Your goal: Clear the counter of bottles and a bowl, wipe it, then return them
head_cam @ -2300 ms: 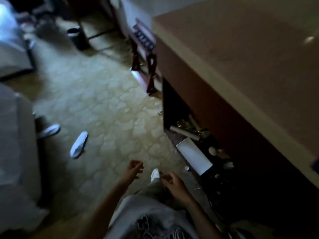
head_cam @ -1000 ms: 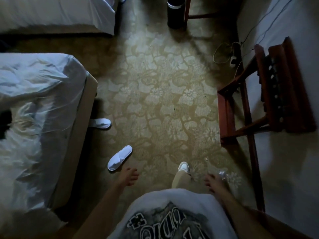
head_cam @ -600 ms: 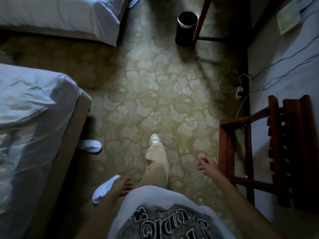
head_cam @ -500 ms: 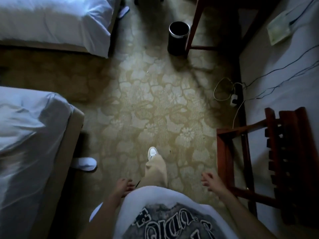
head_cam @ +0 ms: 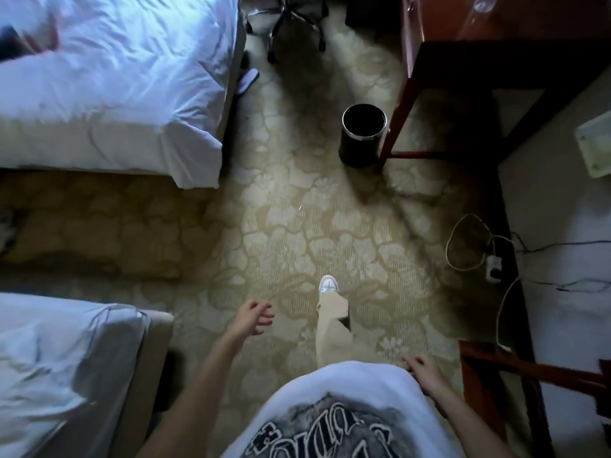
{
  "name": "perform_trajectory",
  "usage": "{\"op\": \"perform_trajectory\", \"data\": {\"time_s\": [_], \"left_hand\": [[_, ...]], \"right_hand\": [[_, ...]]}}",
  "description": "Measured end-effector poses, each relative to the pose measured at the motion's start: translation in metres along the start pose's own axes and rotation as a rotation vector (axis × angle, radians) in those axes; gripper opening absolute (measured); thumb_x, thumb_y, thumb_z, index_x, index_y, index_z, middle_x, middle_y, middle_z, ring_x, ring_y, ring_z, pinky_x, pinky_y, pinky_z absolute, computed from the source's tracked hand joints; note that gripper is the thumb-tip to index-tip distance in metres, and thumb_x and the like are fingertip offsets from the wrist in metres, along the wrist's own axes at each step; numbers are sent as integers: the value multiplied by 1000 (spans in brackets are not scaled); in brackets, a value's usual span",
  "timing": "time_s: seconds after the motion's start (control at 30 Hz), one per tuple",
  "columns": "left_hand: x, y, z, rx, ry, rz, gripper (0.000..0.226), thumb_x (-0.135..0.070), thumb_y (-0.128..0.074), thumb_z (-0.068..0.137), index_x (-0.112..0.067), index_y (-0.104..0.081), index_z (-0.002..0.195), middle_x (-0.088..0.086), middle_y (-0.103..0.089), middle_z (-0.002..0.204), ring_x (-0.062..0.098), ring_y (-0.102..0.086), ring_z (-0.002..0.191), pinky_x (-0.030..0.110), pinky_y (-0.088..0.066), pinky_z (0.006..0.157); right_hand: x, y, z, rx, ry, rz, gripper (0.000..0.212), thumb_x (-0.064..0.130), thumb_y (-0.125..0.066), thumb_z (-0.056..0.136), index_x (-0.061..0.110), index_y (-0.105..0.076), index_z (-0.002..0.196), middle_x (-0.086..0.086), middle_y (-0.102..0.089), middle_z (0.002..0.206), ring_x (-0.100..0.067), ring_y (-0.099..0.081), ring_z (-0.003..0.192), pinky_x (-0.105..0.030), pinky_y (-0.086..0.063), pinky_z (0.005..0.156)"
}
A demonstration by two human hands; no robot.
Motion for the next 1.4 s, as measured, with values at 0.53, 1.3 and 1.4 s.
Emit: {"op": "perform_trajectory", "data": {"time_s": [0.53, 1.3, 1.4], "left_hand": [[-280, 72, 239, -106, 286, -159, 16, -21, -52, 99, -6, -58, 97, 7, -60, 69, 12, -56, 43, 17, -35, 46], [-990, -187, 510, 553, -363, 323, 15, -28, -53, 99, -14, -56, 103, 3, -68, 84, 10, -67, 56, 26, -51, 57], [-1051, -261, 497, 697, -420, 379, 15, -29, -52, 99, -15, -54, 105, 3, -69, 84, 14, -68, 57, 28, -52, 55]], "right_hand": [[535, 15, 208, 43, 268, -17, 12, 23, -53, 97, 13, -60, 97, -2, -65, 82, -12, -58, 68, -23, -37, 52], [908, 276, 344, -933, 437, 914, 63, 24, -83, 73, 18, -42, 120, -5, -52, 119, -13, -55, 97, -16, -50, 79], [920, 330, 361, -1013, 333, 939, 88, 35, -86, 65, 21, -31, 131, -8, -40, 137, -16, -49, 117, -36, -48, 96]]}}
Point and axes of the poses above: each hand's wrist, its own z-axis towards the middle knuckle, its own y-axis out of the back of the hand, x = y × z, the point moved 3 cm from there along z, towards the middle knuckle
